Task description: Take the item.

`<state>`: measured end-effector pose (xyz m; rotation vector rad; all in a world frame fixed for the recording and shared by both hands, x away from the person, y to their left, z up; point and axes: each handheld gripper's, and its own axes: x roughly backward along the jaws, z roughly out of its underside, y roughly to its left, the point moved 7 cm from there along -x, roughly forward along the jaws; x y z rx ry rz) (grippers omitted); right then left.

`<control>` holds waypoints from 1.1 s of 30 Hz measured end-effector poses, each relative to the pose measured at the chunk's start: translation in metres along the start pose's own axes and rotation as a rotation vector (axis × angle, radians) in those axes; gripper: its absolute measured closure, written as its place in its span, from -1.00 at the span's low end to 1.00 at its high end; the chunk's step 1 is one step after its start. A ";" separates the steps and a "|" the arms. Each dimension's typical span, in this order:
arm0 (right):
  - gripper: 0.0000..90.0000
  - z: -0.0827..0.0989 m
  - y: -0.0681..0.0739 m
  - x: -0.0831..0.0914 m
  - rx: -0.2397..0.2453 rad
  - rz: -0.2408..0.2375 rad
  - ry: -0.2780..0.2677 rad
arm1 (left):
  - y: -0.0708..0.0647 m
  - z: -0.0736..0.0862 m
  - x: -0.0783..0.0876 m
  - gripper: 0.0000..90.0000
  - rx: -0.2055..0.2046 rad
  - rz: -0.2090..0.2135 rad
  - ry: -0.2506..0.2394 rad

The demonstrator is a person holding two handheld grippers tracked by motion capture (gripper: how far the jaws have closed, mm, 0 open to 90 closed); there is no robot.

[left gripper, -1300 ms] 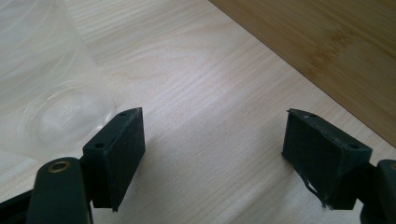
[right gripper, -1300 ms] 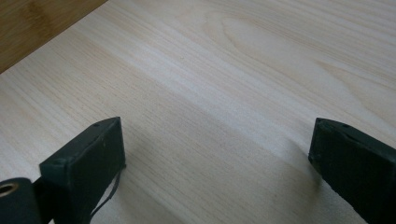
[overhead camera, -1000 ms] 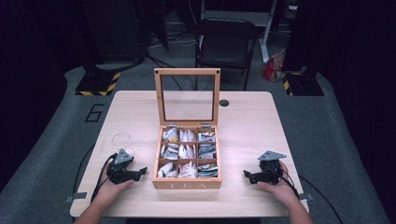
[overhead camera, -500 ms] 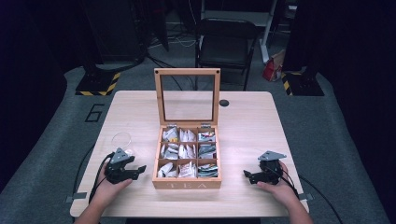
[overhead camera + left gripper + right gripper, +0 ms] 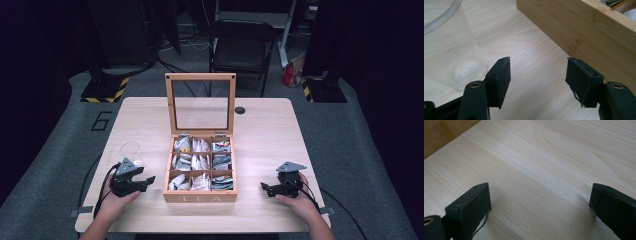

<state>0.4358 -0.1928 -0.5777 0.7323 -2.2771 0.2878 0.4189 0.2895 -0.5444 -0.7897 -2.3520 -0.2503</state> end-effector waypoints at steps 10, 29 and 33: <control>-0.94 0.000 0.000 0.000 0.000 0.000 0.000 | -0.005 -0.010 0.010 -0.04 0.012 0.033 -0.017; -0.94 0.000 0.000 0.000 0.000 0.000 0.000 | -0.017 -0.028 0.013 0.10 -0.027 0.050 -0.026; -0.94 0.000 0.000 0.000 0.000 0.000 0.000 | -0.021 -0.032 0.015 0.13 -0.036 0.060 -0.025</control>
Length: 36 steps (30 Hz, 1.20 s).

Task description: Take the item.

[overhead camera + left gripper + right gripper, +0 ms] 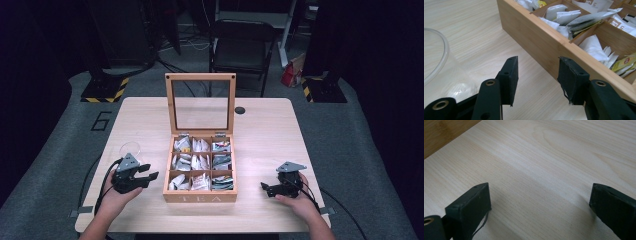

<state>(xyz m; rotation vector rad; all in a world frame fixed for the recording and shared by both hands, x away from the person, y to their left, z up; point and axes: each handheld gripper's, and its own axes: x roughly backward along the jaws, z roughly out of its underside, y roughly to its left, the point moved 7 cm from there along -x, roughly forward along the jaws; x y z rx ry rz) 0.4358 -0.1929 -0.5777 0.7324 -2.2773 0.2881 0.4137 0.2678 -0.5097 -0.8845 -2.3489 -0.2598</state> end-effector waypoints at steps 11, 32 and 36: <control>-0.94 0.000 0.000 0.000 0.000 0.000 0.000 | -0.008 -0.012 -0.002 0.15 -0.036 0.008 -0.005; -0.94 0.000 0.000 0.000 0.000 0.000 0.000 | -0.029 -0.033 -0.012 0.18 -0.097 0.056 -0.007; -0.93 0.000 0.000 0.000 0.000 0.000 0.000 | -0.032 -0.035 -0.014 0.18 -0.113 0.064 0.005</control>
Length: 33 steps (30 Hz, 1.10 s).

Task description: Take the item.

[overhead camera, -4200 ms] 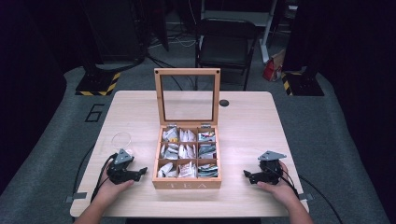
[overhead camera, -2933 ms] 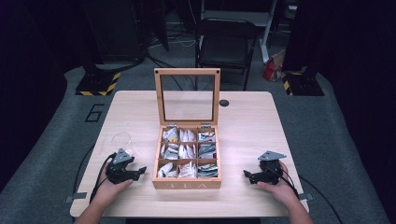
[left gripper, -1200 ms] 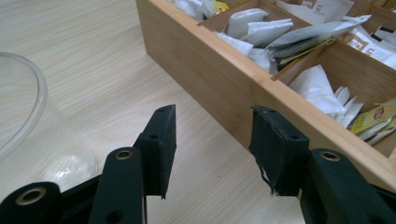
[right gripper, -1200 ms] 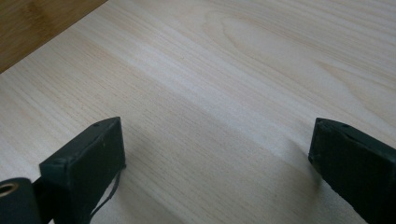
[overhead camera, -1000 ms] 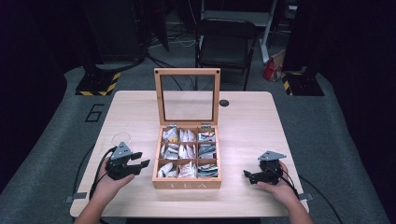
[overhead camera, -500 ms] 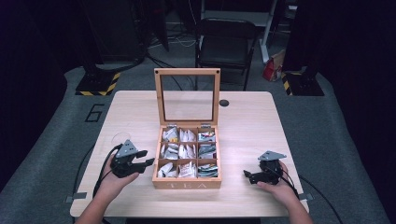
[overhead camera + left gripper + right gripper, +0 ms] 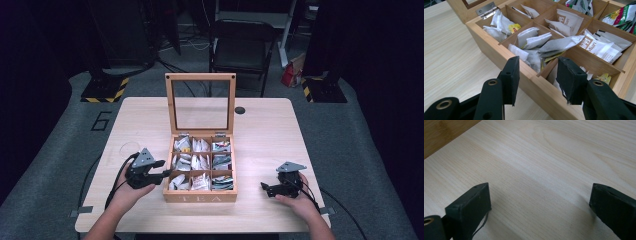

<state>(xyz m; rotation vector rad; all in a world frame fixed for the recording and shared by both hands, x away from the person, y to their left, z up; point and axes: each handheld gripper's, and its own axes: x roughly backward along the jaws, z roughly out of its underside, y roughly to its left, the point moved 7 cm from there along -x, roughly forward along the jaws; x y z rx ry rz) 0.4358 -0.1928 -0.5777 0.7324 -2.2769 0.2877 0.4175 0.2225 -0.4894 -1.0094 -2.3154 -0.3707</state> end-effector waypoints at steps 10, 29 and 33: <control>-0.94 0.000 0.000 0.000 0.000 0.000 0.000 | -0.008 -0.006 -0.003 0.18 -0.015 0.025 0.002; -0.94 0.000 0.000 0.000 0.001 0.000 0.000 | -0.024 -0.019 -0.014 0.19 -0.067 0.064 0.006; -0.94 0.000 0.000 0.000 0.000 0.000 0.000 | -0.027 -0.019 -0.017 0.20 -0.070 0.070 0.011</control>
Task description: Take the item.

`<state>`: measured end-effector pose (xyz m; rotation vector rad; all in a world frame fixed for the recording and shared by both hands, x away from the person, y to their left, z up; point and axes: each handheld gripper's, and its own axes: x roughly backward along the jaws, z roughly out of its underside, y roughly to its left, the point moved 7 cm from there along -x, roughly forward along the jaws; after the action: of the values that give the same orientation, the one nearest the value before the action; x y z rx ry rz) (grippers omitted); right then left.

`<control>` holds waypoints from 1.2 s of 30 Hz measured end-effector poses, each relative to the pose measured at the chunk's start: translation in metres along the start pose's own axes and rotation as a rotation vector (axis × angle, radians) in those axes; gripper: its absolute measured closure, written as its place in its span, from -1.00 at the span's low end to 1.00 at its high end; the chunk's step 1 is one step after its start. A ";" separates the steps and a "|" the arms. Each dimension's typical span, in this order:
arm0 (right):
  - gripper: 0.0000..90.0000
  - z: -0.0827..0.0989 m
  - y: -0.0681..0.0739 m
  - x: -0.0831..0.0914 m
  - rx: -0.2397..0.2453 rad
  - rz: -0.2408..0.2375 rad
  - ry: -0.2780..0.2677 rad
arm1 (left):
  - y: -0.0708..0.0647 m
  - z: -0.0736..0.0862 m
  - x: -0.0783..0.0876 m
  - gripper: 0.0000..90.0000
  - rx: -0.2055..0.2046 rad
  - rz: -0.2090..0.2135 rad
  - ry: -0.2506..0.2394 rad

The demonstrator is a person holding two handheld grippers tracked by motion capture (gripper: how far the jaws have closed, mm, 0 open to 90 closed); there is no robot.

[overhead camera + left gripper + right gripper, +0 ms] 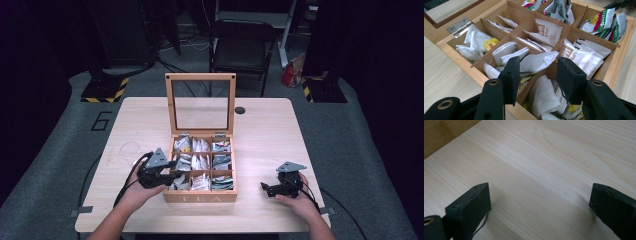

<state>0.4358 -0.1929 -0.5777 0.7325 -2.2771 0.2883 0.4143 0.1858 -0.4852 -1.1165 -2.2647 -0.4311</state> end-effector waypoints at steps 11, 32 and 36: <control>-0.94 0.000 0.000 0.000 0.000 0.000 0.000 | -0.003 -0.003 -0.007 0.24 -0.016 0.005 0.002; -0.94 0.000 0.000 0.000 0.000 0.000 0.000 | -0.006 -0.009 -0.016 0.39 -0.033 0.002 -0.003; -0.94 0.000 0.000 0.000 0.000 0.000 0.000 | -0.007 -0.010 -0.017 0.47 -0.030 0.001 -0.008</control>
<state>0.4358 -0.1929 -0.5777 0.7326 -2.2772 0.2882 0.4202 0.1664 -0.4880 -1.1362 -2.2711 -0.4619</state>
